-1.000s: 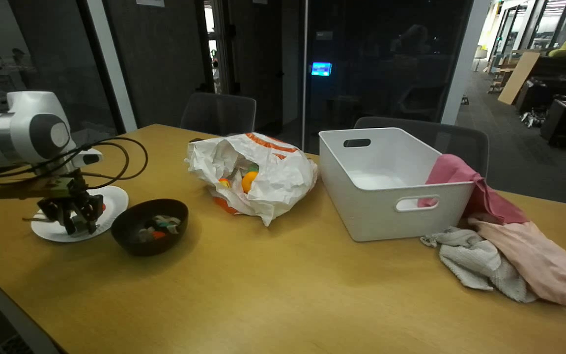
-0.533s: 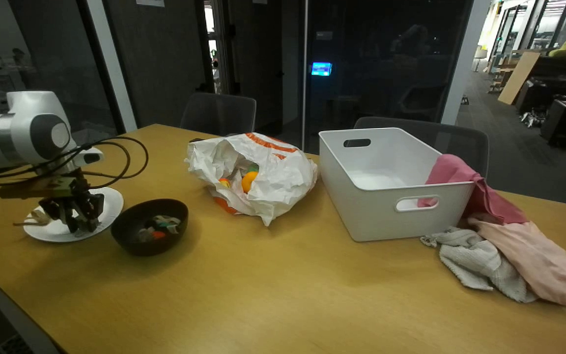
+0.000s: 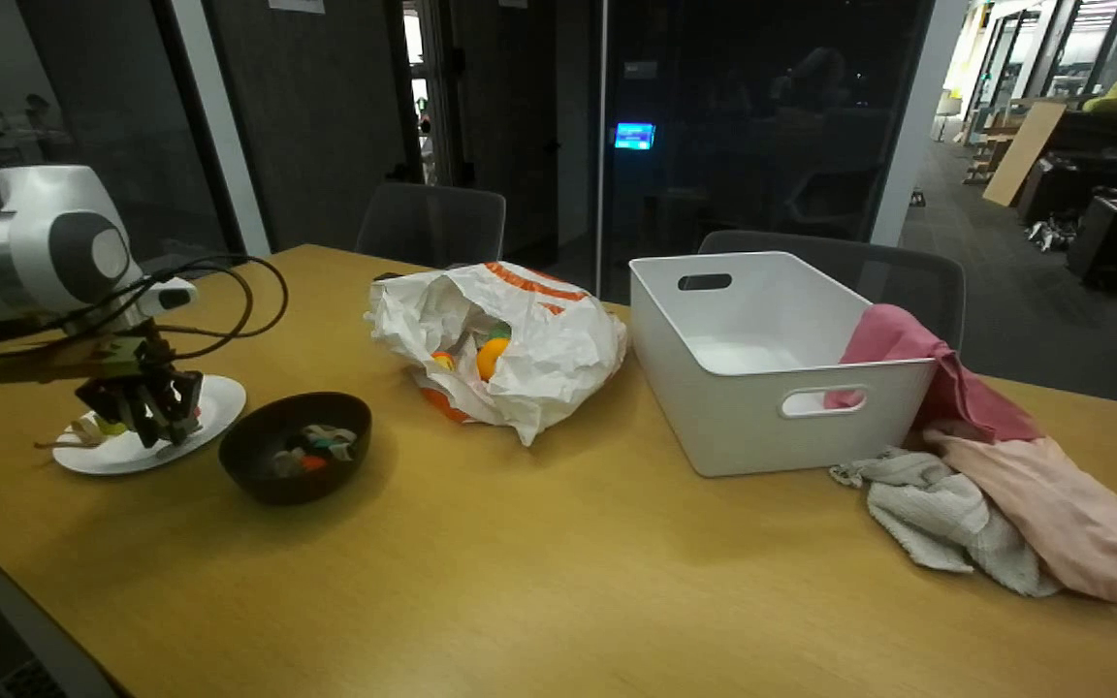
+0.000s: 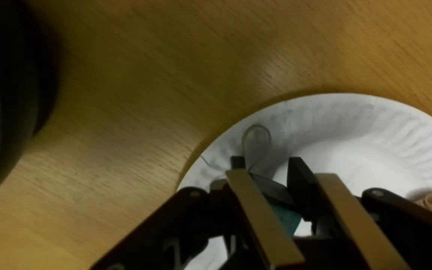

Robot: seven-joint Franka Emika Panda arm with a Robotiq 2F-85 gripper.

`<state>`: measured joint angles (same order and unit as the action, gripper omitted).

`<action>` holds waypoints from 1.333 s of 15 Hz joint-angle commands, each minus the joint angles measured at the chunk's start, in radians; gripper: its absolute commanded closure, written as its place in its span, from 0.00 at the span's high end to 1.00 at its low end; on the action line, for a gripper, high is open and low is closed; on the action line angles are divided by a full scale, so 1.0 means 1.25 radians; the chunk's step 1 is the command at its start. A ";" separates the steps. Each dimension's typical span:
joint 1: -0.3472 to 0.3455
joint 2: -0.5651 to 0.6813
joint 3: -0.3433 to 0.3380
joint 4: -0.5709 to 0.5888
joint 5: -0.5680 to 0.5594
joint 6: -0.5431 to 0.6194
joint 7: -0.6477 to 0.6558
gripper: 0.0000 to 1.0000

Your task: Remove the blocks and ring from the white plate and put them in the black bowl.

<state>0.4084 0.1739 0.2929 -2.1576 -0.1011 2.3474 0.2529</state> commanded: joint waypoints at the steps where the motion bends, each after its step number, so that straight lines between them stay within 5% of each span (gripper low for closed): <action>1: 0.009 -0.088 0.004 -0.018 -0.091 -0.007 0.033 0.14; 9: -0.088 -0.244 -0.024 -0.061 -0.263 -0.017 0.193 0.14; 17: -0.165 -0.238 -0.058 -0.129 -0.087 -0.100 0.135 0.15; 18: -0.167 -0.232 -0.056 -0.136 -0.079 -0.097 0.134 0.18; 19: -0.166 -0.228 -0.055 -0.142 -0.068 -0.091 0.128 0.58; 20: -0.166 -0.226 -0.054 -0.146 -0.067 -0.088 0.128 0.59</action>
<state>0.2042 -0.1078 0.2202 -2.3275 -0.2226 2.2304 0.4417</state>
